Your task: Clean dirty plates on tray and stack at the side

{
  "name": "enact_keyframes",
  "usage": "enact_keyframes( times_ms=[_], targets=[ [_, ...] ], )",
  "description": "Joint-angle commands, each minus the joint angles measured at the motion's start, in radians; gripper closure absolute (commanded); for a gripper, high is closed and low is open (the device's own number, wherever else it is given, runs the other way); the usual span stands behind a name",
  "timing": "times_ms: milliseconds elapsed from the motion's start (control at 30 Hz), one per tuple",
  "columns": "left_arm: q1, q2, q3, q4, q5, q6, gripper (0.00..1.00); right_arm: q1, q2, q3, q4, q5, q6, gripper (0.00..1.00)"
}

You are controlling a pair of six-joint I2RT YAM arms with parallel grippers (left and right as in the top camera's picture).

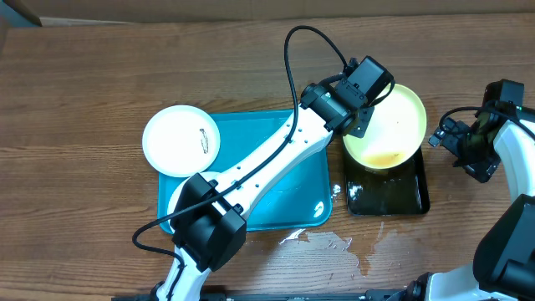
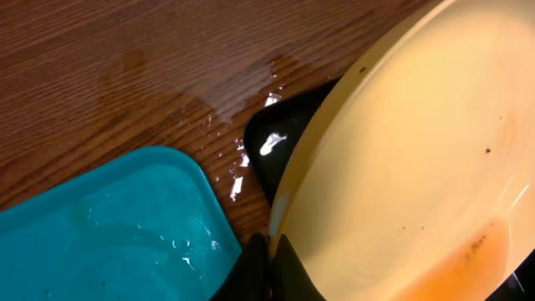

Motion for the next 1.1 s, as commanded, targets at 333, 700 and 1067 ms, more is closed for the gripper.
enact_keyframes(
  times_ms=[333, 700, 1067],
  targets=[
    [-0.045, 0.0, 0.026, -0.017, -0.062, 0.01, 0.96, -0.007, -0.019, 0.021, 0.101, 0.259, -0.033, 0.0],
    [-0.116, 0.0, 0.026, -0.023, -0.253, 0.053, 0.96, -0.162, -0.019, 0.021, 0.153, 0.391, -0.021, 0.0],
    [-0.17, 0.0, 0.026, -0.03, -0.449, 0.074, 0.96, -0.312, -0.019, 0.021, 0.161, 0.353, -0.022, 0.0]
  ],
)
